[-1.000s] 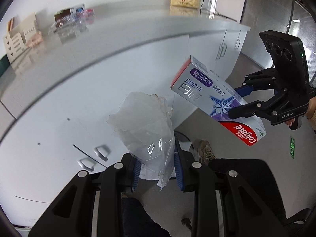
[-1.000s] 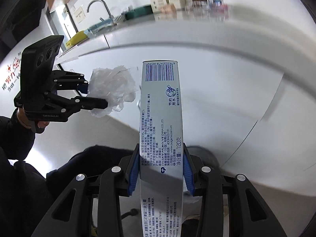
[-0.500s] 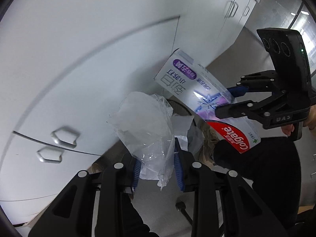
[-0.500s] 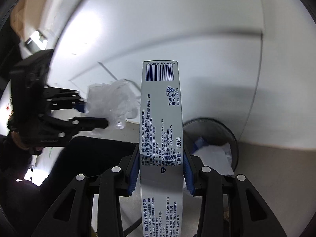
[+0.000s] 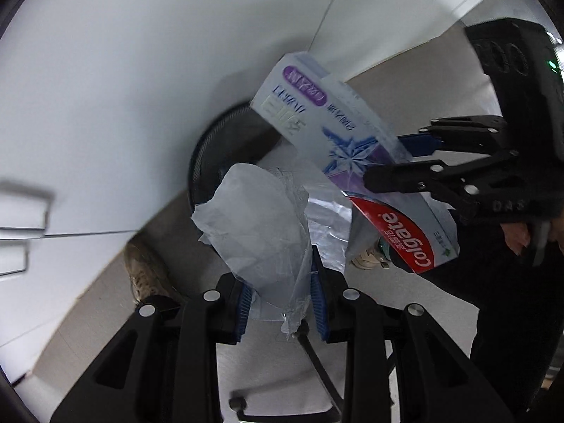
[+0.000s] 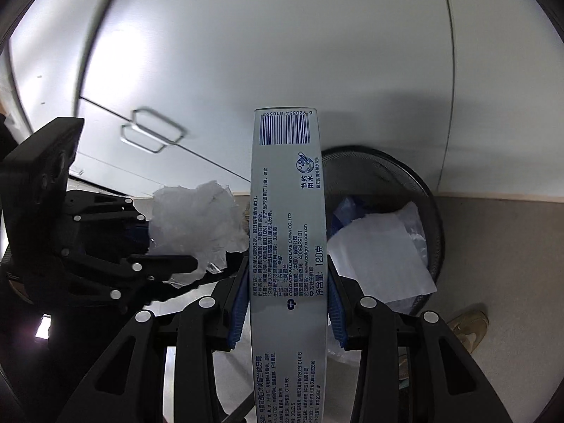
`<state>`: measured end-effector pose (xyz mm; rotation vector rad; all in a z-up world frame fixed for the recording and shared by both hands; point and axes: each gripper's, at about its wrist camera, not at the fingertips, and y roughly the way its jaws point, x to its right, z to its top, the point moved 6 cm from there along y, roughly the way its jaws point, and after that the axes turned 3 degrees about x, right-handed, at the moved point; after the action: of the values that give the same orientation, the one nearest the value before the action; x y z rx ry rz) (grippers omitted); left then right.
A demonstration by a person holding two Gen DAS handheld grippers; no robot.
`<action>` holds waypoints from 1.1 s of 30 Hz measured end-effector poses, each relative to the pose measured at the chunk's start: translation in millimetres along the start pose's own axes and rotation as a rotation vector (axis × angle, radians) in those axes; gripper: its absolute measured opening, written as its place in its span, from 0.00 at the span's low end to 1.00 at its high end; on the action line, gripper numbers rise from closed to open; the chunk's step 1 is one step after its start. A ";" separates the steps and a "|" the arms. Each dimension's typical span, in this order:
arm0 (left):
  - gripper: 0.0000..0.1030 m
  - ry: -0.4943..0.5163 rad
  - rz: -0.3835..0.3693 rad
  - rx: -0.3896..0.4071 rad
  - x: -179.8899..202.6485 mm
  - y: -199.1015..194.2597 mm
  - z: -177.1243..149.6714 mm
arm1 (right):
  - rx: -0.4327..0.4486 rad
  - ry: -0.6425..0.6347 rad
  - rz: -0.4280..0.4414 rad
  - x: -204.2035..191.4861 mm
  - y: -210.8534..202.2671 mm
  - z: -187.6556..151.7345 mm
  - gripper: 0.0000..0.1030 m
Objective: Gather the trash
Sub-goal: 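Open both tools to drop the bag and box into the wastebasket, then raise both open tools back toward the items on the counter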
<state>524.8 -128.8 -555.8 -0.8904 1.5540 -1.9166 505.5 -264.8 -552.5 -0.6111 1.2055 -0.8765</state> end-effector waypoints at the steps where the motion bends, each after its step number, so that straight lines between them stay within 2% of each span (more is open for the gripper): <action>1: 0.29 -0.004 -0.001 -0.011 -0.2 5.0 1.6 | -0.025 -0.009 -0.017 4.1 5.8 0.5 0.41; 5: 0.29 -0.003 0.013 -0.063 -3.8 29.1 9.8 | -0.039 0.002 -0.033 25.4 13.3 6.3 0.42; 9: 0.29 0.000 0.000 -0.081 -4.7 36.2 15.5 | -0.032 -0.008 -0.067 32.7 11.6 9.4 0.44; 12: 0.33 0.009 0.005 -0.098 -10.2 43.9 13.7 | -0.001 -0.015 -0.062 33.0 9.2 13.8 0.59; 13: 0.47 0.017 0.009 -0.112 -9.7 45.5 14.1 | 0.008 -0.021 -0.068 32.8 7.7 15.7 0.71; 14: 0.74 0.023 0.018 -0.119 -9.1 51.0 2.1 | 0.024 -0.028 -0.092 32.9 5.6 17.3 0.84; 16: 0.96 0.069 0.093 -0.101 -8.7 49.4 3.9 | 0.037 -0.040 -0.131 32.5 2.1 18.7 0.88; 17: 0.96 0.103 0.120 -0.090 -6.2 46.8 4.4 | 0.039 -0.042 -0.147 32.6 -0.1 19.7 0.91; 19: 0.96 0.101 0.105 -0.082 -1.8 40.2 5.6 | 0.039 -0.006 -0.176 36.8 -2.8 20.6 0.97; 24: 0.96 0.091 0.087 -0.074 -3.7 34.5 3.2 | 0.048 0.080 -0.204 44.4 -5.6 15.8 0.97; 33: 0.96 0.063 0.071 -0.053 -5.9 22.3 1.8 | 0.083 0.024 -0.221 26.3 -16.0 22.7 0.97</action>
<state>529.7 -130.4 -578.4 -0.7931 1.6575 -1.8775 526.2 -296.6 -547.6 -0.6768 1.1308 -1.1165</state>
